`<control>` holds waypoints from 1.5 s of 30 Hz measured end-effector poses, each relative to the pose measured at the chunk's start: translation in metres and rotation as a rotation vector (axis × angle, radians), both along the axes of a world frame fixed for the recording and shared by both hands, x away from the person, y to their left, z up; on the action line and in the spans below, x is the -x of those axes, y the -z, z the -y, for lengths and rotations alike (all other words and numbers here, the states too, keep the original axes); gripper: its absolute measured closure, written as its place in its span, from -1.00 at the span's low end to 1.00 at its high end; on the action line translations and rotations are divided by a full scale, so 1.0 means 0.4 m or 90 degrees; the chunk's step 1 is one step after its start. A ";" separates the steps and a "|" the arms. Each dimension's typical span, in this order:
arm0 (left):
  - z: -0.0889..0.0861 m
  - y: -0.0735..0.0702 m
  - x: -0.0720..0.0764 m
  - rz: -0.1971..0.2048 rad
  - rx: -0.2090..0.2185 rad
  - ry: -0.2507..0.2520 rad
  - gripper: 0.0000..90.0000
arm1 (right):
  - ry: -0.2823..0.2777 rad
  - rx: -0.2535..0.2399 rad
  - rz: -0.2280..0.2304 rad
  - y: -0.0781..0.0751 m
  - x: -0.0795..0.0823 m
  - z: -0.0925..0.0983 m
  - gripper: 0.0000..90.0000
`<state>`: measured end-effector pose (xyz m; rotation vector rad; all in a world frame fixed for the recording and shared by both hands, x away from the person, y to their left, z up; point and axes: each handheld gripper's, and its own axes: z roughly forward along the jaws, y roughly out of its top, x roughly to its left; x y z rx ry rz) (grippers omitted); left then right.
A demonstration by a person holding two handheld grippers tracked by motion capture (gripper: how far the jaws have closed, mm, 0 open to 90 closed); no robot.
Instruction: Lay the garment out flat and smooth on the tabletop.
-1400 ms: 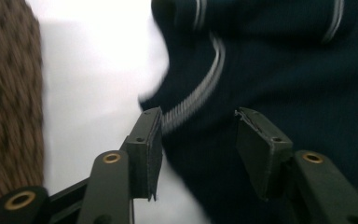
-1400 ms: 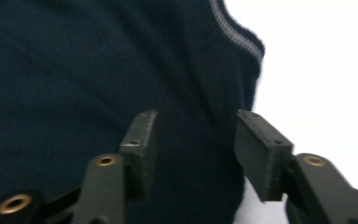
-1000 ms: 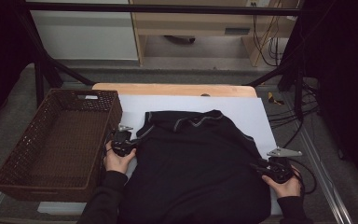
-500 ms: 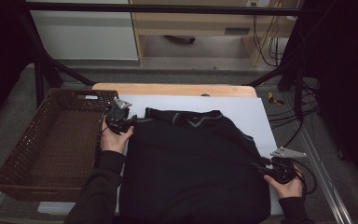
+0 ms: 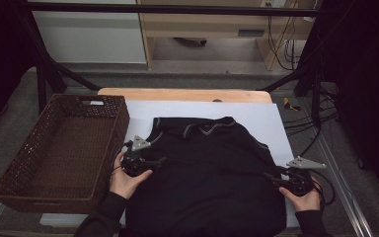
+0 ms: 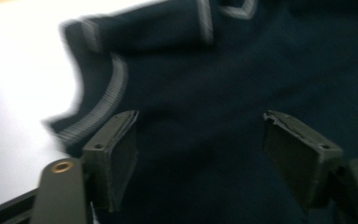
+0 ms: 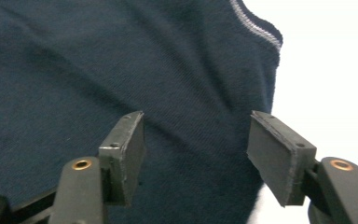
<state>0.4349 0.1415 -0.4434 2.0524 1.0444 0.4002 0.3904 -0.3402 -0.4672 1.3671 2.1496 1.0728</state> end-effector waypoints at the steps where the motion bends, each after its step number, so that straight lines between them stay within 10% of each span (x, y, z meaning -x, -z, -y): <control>1: 0.004 0.011 0.008 -0.010 0.001 0.004 -0.54 | -0.003 0.002 -0.001 0.001 0.002 -0.002 -0.20; 9: 0.012 0.076 0.061 -0.047 0.010 0.030 -0.58 | 0.002 0.012 -0.019 0.013 0.016 0.003 -0.23; 19: 0.030 0.086 0.117 -0.036 -0.056 0.069 -0.35 | 0.008 0.041 -0.028 0.023 0.026 0.005 -0.05; 24: 0.036 0.077 0.135 -0.039 -0.082 0.064 0.02 | 0.014 0.063 -0.030 0.021 0.035 0.002 0.01; 30: 0.024 0.071 0.143 -0.059 -0.068 0.059 0.84 | -0.008 0.048 -0.058 0.017 0.042 -0.012 0.84; 39: -0.044 0.029 0.192 -0.111 -0.094 0.107 0.93 | -0.026 0.032 -0.082 -0.005 0.085 0.020 0.99; 45: -0.033 0.017 0.201 -0.075 -0.077 0.111 0.85 | -0.053 0.028 -0.095 -0.020 0.110 0.006 0.85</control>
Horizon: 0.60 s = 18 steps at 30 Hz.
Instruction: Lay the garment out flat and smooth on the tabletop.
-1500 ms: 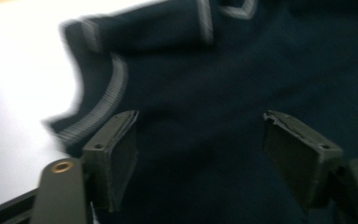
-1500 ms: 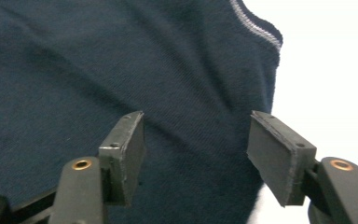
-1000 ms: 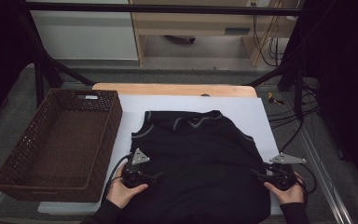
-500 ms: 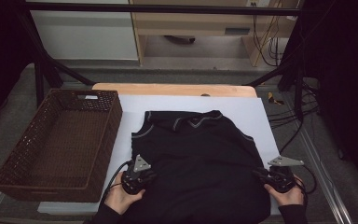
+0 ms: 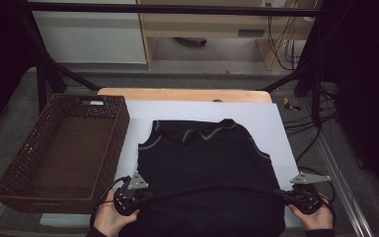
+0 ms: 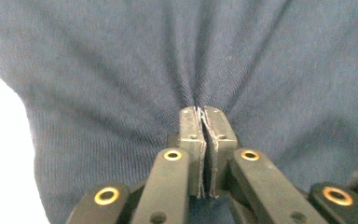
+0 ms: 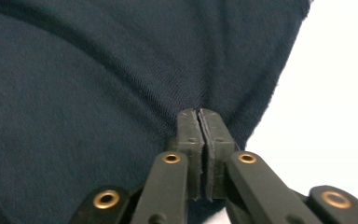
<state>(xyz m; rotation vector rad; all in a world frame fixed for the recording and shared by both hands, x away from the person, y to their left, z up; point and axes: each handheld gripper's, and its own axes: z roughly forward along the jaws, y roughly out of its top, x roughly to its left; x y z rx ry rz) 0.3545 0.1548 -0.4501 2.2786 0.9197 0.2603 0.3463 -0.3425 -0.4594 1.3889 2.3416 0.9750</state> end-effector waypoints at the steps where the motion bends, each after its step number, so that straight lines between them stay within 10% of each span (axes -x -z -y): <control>1: 0.005 -0.001 -0.007 0.013 0.009 -0.007 0.69 | -0.001 0.002 0.011 -0.003 -0.006 -0.001 0.70; 9: 0.035 -0.020 -0.123 0.094 0.058 -0.049 -0.38 | 0.026 -0.028 0.105 -0.007 -0.081 -0.023 -0.15; 18: 0.076 -0.032 -0.226 0.107 0.070 -0.066 -0.68 | 0.024 -0.035 0.122 0.008 -0.110 -0.039 -0.44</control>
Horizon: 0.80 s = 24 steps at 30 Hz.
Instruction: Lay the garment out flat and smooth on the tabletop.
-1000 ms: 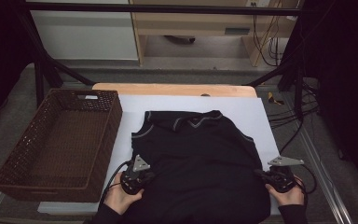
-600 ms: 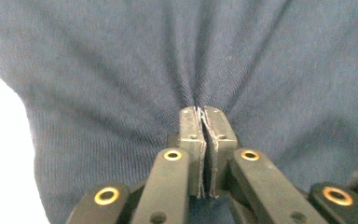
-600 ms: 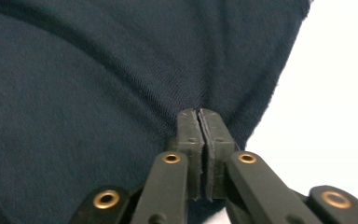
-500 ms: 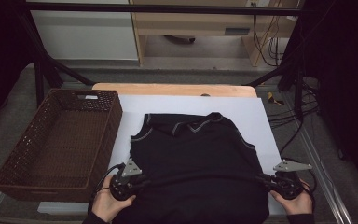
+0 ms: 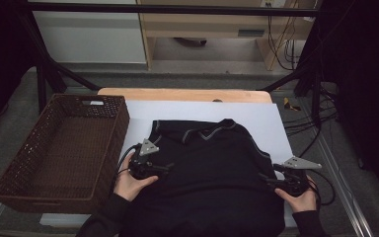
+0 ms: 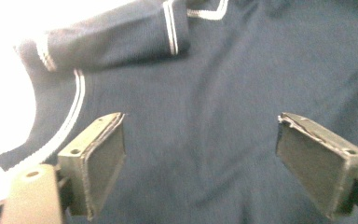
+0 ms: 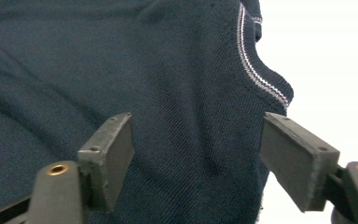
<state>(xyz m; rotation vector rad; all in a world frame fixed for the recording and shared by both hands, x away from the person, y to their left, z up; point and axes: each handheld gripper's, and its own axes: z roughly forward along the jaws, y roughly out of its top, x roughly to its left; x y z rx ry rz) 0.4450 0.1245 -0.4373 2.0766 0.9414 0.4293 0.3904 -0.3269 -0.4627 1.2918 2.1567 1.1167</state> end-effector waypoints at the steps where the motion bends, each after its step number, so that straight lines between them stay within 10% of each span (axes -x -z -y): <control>1: 0.006 -0.001 -0.012 0.008 -0.002 -0.002 -0.68 | -0.001 0.000 0.002 0.001 0.000 0.001 -0.45; 9: 0.040 -0.008 -0.110 0.027 0.024 0.004 -0.69 | 0.008 -0.002 0.002 0.005 0.001 0.008 -0.64; 24: 0.128 -0.004 -0.223 0.042 -0.038 0.037 -0.57 | -0.002 -0.002 -0.017 0.017 -0.003 0.006 -0.81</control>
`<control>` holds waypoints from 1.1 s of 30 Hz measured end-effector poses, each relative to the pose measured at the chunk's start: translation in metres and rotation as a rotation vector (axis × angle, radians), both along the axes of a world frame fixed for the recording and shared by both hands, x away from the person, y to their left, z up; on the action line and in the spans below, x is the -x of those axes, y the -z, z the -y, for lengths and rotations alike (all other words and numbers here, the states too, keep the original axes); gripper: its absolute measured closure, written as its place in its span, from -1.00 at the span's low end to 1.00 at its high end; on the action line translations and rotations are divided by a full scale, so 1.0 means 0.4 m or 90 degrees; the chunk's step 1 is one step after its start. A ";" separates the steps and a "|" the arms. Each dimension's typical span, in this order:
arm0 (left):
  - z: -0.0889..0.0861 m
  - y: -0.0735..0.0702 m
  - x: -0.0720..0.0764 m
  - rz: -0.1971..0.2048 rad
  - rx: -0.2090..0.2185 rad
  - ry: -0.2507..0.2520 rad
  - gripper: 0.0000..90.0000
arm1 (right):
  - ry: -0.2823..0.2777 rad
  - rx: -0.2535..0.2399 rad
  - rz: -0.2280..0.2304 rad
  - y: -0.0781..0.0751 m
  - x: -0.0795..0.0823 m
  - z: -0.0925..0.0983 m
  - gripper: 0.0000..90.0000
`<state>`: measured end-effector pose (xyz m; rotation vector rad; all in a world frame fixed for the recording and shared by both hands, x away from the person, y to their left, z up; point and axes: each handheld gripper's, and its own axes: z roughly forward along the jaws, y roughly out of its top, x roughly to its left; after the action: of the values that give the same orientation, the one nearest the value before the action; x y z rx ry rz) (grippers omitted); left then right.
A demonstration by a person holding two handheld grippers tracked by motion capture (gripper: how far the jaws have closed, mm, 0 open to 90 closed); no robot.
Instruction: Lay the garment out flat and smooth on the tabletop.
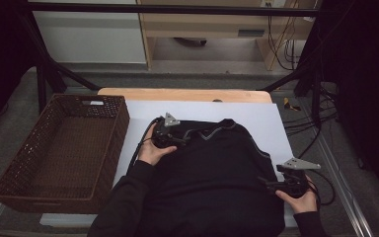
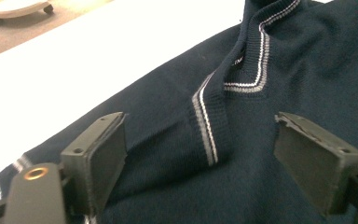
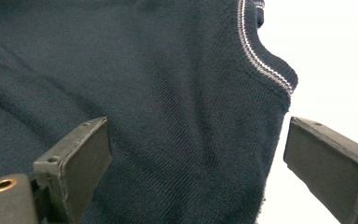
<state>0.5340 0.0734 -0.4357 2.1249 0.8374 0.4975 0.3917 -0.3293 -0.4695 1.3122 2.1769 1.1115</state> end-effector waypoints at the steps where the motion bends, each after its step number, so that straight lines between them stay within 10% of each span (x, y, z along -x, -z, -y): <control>1: 0.004 0.004 -0.004 0.000 -0.006 0.003 -0.51 | -0.001 0.001 -0.002 -0.001 0.001 -0.001 -0.80; 15: 0.027 0.069 -0.044 0.024 -0.047 0.026 0.30 | 0.001 0.000 0.005 -0.004 0.002 0.002 -0.77; 21: 0.026 0.086 -0.054 -0.012 -0.044 0.022 0.67 | -0.001 0.002 0.004 -0.005 0.003 0.001 -0.76; 25: 0.035 0.070 -0.054 -0.008 -0.094 0.025 0.86 | 0.001 0.002 0.005 -0.004 0.001 0.002 -0.76; 33: 0.038 -0.072 -0.138 0.128 -0.079 -0.085 0.86 | 0.010 0.000 0.013 -0.006 0.003 0.005 -0.74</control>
<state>0.5891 0.0580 -0.4069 2.0965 0.8543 0.8383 0.3906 -0.3315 -0.4671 1.3114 2.1481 1.1146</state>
